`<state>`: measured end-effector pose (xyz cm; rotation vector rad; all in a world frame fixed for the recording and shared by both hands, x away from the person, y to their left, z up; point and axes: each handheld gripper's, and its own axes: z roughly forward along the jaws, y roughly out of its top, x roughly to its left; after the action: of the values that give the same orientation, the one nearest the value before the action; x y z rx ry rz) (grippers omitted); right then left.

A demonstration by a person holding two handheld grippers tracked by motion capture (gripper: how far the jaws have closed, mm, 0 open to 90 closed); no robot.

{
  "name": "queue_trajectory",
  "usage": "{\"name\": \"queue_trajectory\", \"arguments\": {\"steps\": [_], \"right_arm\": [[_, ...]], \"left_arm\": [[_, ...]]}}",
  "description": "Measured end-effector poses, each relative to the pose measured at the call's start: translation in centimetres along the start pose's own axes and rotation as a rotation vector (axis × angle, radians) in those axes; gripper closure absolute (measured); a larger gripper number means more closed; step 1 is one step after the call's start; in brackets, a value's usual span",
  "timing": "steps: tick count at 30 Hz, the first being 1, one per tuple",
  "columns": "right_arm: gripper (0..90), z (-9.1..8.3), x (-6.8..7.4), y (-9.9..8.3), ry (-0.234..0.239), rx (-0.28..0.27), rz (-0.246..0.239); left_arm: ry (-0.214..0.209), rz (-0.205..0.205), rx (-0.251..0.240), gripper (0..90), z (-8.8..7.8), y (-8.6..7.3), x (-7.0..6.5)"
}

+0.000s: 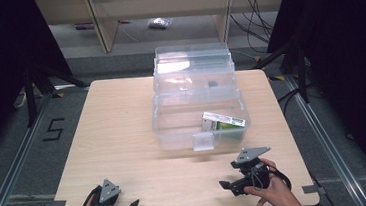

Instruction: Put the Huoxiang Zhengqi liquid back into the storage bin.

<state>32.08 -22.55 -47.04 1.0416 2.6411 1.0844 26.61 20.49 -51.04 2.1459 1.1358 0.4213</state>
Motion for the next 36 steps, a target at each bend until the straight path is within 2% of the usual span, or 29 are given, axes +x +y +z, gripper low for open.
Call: {"name": "queue_trajectory", "arguments": {"steps": [1,2,3,4,8,10,11,12,15,16,17,18,21,22,23,24,25,26,27,28,30,31,34,36], "right_arm": [[18.8,0.2,0.0,-0.1,-0.007,-0.021,-0.007],[18.8,0.2,0.0,-0.1,-0.007,-0.021,-0.007],[18.6,0.0,0.0,-0.2,-0.001,0.001,0.001],[18.5,0.1,0.0,-0.5,-0.016,-0.017,-0.002],[18.2,0.1,0.1,-0.9,-0.012,-0.001,-0.003],[18.2,0.3,0.2,-1.2,-0.021,-0.009,-0.009],[18.1,0.2,0.3,-1.3,-0.020,0.014,-0.008],[18.1,0.3,0.3,-1.5,-0.026,0.001,-0.019],[17.9,0.3,0.4,-1.9,-0.020,0.015,-0.009],[17.9,0.3,0.3,-2.0,-0.026,0.028,-0.027],[17.8,0.3,0.5,-2.2,-0.033,0.014,-0.003],[17.7,0.2,0.4,-2.3,-0.039,0.025,-0.023],[17.6,0.4,0.4,-2.5,-0.036,0.021,-0.015],[17.6,0.3,0.5,-2.8,-0.061,0.026,-0.008],[17.6,0.3,0.7,-2.9,-0.049,0.026,-0.002],[17.5,0.2,0.5,-3.0,-0.037,0.033,-0.035],[17.3,-0.1,1.0,-3.1,-0.046,0.059,0.041],[16.9,-0.1,0.5,-3.2,-0.067,0.041,-0.018],[16.9,0.0,0.5,-3.3,-0.046,0.035,-0.040],[17.0,0.0,0.5,-3.3,-0.044,0.043,-0.040],[16.9,0.0,0.7,-3.4,-0.073,0.037,-0.023],[16.9,-0.1,0.6,-3.4,-0.069,0.056,-0.049],[16.9,0.0,0.6,-3.4,-0.070,0.055,-0.047],[16.9,0.0,0.7,-3.3,-0.075,0.035,-0.034]], "left_arm": [[0.002,-0.001,-0.002,15.3,0.0,0.0,0.0],[0.002,-0.001,-0.002,15.3,0.0,0.0,0.0],[0.001,-0.001,-0.003,15.3,0.0,0.0,0.0],[0.001,-0.001,-0.002,15.3,0.0,0.0,0.0],[0.001,0.000,-0.003,15.3,0.0,0.0,0.0],[0.002,0.000,-0.003,15.3,0.0,0.0,0.0],[0.002,-0.001,-0.002,15.3,0.0,0.0,0.0],[0.002,-0.001,-0.002,15.3,0.0,0.0,0.0],[0.001,-0.001,-0.003,15.3,0.0,0.0,0.0],[0.002,0.000,-0.002,15.4,0.0,0.0,0.0],[0.004,-0.004,-0.004,15.3,0.0,0.0,-0.1],[0.003,-0.004,-0.005,15.3,0.0,0.0,-0.1],[0.003,-0.005,-0.008,15.3,0.0,0.0,-0.1],[0.002,-0.003,-0.007,15.3,0.0,0.0,-0.1],[0.001,-0.003,-0.008,15.3,0.0,0.0,-0.1],[0.002,-0.002,-0.003,15.3,0.0,0.0,0.0],[0.006,-0.003,-0.007,15.3,0.0,0.0,-0.1],[0.004,0.009,0.004,15.3,0.0,0.0,0.0],[0.007,0.010,0.004,15.3,0.0,0.0,0.0],[0.005,0.010,0.003,15.3,0.0,0.0,0.0],[0.005,0.019,0.009,15.4,0.0,0.0,0.0],[0.006,0.018,0.010,15.3,0.0,0.0,-0.1],[0.024,0.007,-0.003,15.3,0.2,0.0,-0.2],[0.005,0.016,0.008,15.3,0.0,0.0,0.0]]}}
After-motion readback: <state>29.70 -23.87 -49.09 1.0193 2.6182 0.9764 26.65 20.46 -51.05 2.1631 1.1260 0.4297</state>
